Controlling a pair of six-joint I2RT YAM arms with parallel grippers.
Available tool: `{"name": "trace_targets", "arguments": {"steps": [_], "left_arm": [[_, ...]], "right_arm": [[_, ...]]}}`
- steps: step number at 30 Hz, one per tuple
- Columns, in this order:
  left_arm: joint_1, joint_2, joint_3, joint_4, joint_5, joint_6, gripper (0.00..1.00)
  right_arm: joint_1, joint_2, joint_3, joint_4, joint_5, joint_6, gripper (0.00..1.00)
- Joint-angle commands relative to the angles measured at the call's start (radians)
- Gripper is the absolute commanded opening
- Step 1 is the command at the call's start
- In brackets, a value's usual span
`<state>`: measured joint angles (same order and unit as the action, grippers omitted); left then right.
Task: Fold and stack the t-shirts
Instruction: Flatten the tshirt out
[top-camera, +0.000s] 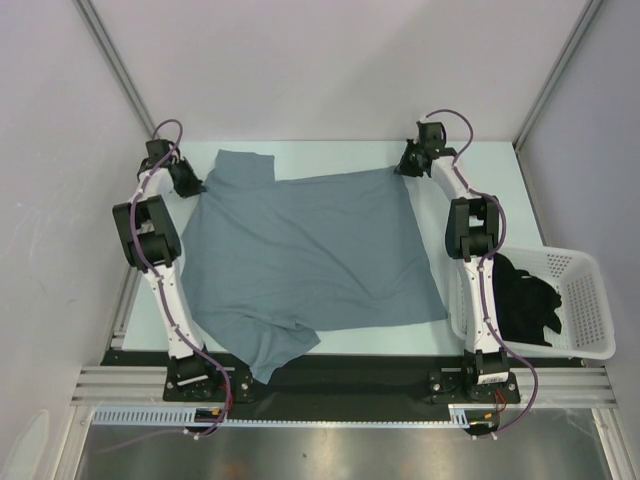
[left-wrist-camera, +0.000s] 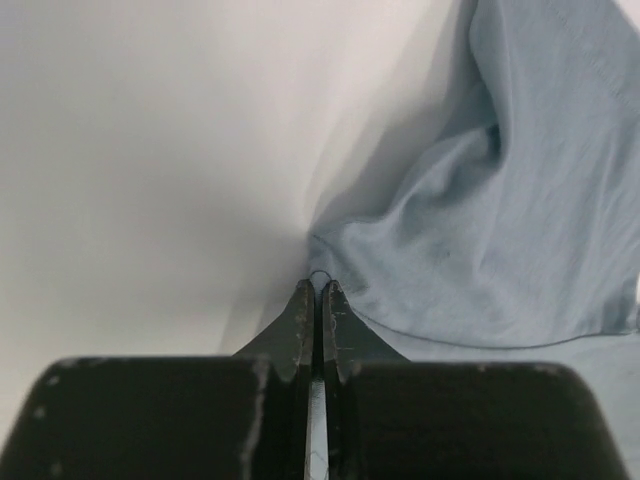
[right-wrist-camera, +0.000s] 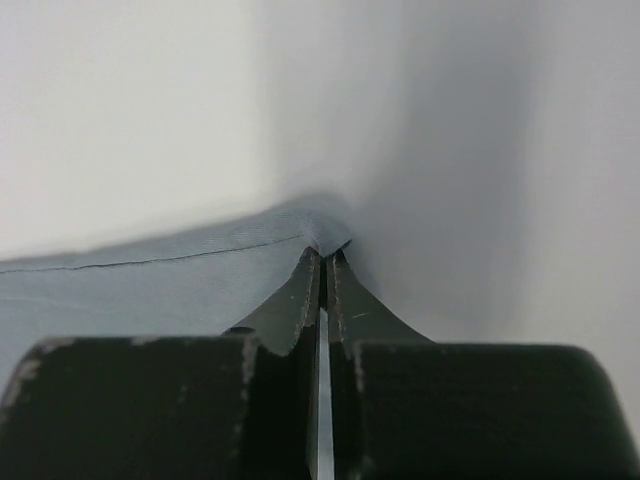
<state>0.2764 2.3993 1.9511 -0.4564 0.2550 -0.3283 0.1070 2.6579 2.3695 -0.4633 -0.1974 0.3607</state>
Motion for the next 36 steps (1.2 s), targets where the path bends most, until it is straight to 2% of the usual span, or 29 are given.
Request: {"name": "trace_targets", "arguments": {"steps": [1, 6, 9, 12, 16, 19, 21, 22, 23, 25, 26, 27, 28, 30, 32, 34, 35, 36], "left_arm": [[0.012, 0.046, 0.087, 0.044, 0.035, -0.081, 0.0], [0.012, 0.093, 0.123, 0.195, 0.107, -0.195, 0.0], [0.012, 0.164, 0.205, 0.222, 0.13, -0.267, 0.0], [0.01, 0.243, 0.359, 0.225, 0.15, -0.32, 0.0], [0.01, 0.285, 0.426, 0.266, 0.165, -0.347, 0.01], [0.004, 0.284, 0.434, 0.265, 0.155, -0.325, 0.07], [0.0, 0.273, 0.434, 0.219, 0.133, -0.307, 0.22], [0.0, 0.262, 0.425, 0.197, 0.125, -0.279, 0.26], [-0.002, 0.229, 0.414, 0.155, 0.098, -0.266, 0.36], [-0.002, 0.169, 0.335, 0.13, 0.061, -0.209, 0.48], [-0.005, 0.097, 0.304, 0.092, 0.0, -0.187, 0.62], [-0.005, 0.062, 0.252, 0.067, -0.038, -0.137, 0.66], [-0.008, 0.026, 0.223, 0.046, -0.072, -0.114, 0.68], [-0.013, -0.094, 0.108, -0.005, -0.159, -0.068, 0.72], [-0.019, -0.19, 0.005, -0.024, -0.187, -0.051, 0.72], [-0.031, -0.342, -0.182, -0.021, -0.209, -0.046, 0.73], [-0.048, -0.392, -0.251, -0.021, -0.22, -0.049, 0.72], [-0.058, -0.505, -0.39, -0.021, -0.23, -0.06, 0.71]], "right_arm": [[-0.012, 0.023, -0.004, 0.08, 0.05, 0.04, 0.0], [-0.02, 0.028, -0.001, 0.193, 0.082, 0.087, 0.0], [-0.03, 0.039, 0.007, 0.236, 0.116, 0.135, 0.0], [-0.038, 0.06, 0.039, 0.259, 0.139, 0.167, 0.0], [-0.053, 0.065, 0.053, 0.282, 0.188, 0.19, 0.0], [-0.067, 0.071, 0.057, 0.302, 0.185, 0.221, 0.0], [-0.073, 0.085, 0.092, 0.293, 0.162, 0.228, 0.0], [-0.075, 0.091, 0.112, 0.269, 0.152, 0.228, 0.06], [-0.076, 0.096, 0.129, 0.253, 0.132, 0.227, 0.11], [-0.078, 0.088, 0.172, 0.186, 0.122, 0.21, 0.21], [-0.079, 0.077, 0.178, 0.161, 0.124, 0.199, 0.26], [-0.079, 0.063, 0.18, 0.135, 0.127, 0.178, 0.3], [-0.081, 0.027, 0.178, 0.079, 0.127, 0.164, 0.37], [-0.078, -0.016, 0.175, 0.008, 0.134, 0.133, 0.44], [-0.078, -0.09, 0.155, -0.101, 0.162, 0.097, 0.53], [-0.073, -0.171, 0.122, -0.208, 0.194, 0.072, 0.62], [-0.07, -0.196, 0.108, -0.247, 0.197, 0.072, 0.63], [-0.058, -0.219, 0.09, -0.279, 0.197, 0.069, 0.64]]}}
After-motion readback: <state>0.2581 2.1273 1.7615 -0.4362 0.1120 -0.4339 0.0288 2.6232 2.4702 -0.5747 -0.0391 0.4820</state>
